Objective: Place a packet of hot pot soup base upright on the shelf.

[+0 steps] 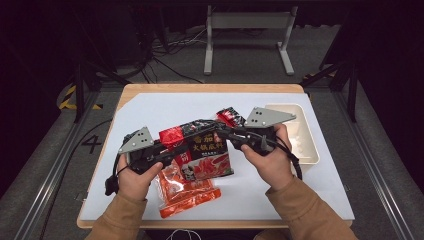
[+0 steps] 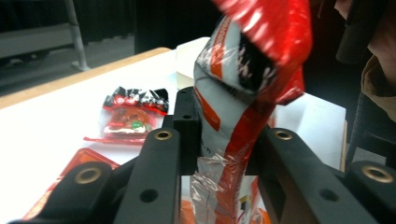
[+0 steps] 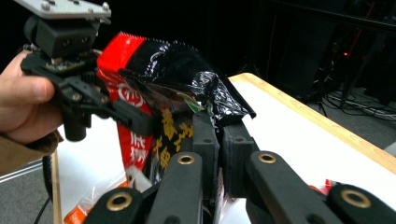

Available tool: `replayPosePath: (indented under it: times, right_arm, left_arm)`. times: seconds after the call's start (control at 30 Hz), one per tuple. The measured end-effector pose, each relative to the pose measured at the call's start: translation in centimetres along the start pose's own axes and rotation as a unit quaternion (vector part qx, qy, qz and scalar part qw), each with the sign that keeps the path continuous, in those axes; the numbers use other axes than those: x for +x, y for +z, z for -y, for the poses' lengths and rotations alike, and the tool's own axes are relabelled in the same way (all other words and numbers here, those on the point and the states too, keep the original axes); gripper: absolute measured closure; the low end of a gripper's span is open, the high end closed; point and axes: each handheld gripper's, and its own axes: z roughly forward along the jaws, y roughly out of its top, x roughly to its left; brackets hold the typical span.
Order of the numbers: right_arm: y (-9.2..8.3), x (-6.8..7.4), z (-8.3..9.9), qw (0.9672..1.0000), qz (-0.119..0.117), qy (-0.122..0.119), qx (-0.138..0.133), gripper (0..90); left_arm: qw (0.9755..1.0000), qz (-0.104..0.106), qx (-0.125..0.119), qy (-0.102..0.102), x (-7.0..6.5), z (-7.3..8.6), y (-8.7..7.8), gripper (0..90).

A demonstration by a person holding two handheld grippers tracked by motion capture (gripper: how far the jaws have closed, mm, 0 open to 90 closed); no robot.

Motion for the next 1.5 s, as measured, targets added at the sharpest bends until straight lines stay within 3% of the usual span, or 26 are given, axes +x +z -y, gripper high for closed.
replayPosePath:
  times: [0.2, 0.27, 0.3, 0.43, 0.57, 0.8, 1.1, 1.2, 1.27, 1.37, 1.5]
  right_arm:
    - [0.3, -0.3, 0.1, 0.9994, -0.026, -0.004, 0.023, 79.7]
    - [0.5, -0.3, 0.0, 0.9988, -0.035, -0.004, 0.034, 72.3]
    - [0.6, -0.3, 0.0, 0.9983, -0.042, -0.009, 0.039, 64.5]
    - [1.6, -0.1, 0.0, 0.9951, -0.049, -0.050, 0.070, 44.3]
    - [2.5, -0.2, 0.1, 0.9918, -0.086, -0.049, 0.081, 36.6]
    - [3.2, -0.6, 0.2, 0.9879, -0.120, -0.043, 0.088, 38.1]
    - [3.7, -0.5, 0.0, 0.9804, -0.152, -0.061, 0.109, 56.3]
    - [3.8, -0.4, 0.0, 0.9792, -0.153, -0.068, 0.115, 61.8]
    - [3.8, -0.3, -0.1, 0.9762, -0.157, -0.078, 0.128, 70.2]
    - [3.8, -0.2, -0.2, 0.9747, -0.155, -0.088, 0.135, 72.3]
    - [3.8, -0.1, -0.3, 0.9748, -0.145, -0.091, 0.143, 77.2]
  left_arm:
    - [1.0000, -0.005, -0.002, 0.004, 0.1, -0.2, -0.7, 79.7]
    - [1.0000, -0.004, 0.000, 0.009, 0.2, -0.2, -0.8, 80.3]
    - [0.9999, -0.003, 0.002, 0.012, 0.2, -0.3, -0.9, 80.7]
    - [0.9998, 0.005, 0.009, 0.018, 0.0, -0.5, -1.0, 81.5]
    - [0.9997, 0.016, 0.002, 0.018, -0.1, -0.6, -1.1, 81.9]
    - [0.9992, 0.026, 0.009, 0.030, -0.4, -0.7, -0.9, 82.0]
    - [0.9978, 0.051, 0.014, 0.040, -0.8, -0.7, -0.4, 81.9]
    - [0.9975, 0.054, 0.015, 0.044, -0.8, -0.7, -0.3, 81.8]
    - [0.9974, 0.059, 0.017, 0.038, -0.7, -0.6, -0.2, 81.6]
    - [0.9971, 0.062, 0.019, 0.039, -0.6, -0.6, -0.1, 81.3]
    - [0.9973, 0.062, 0.018, 0.035, -0.6, -0.5, 0.0, 80.4]
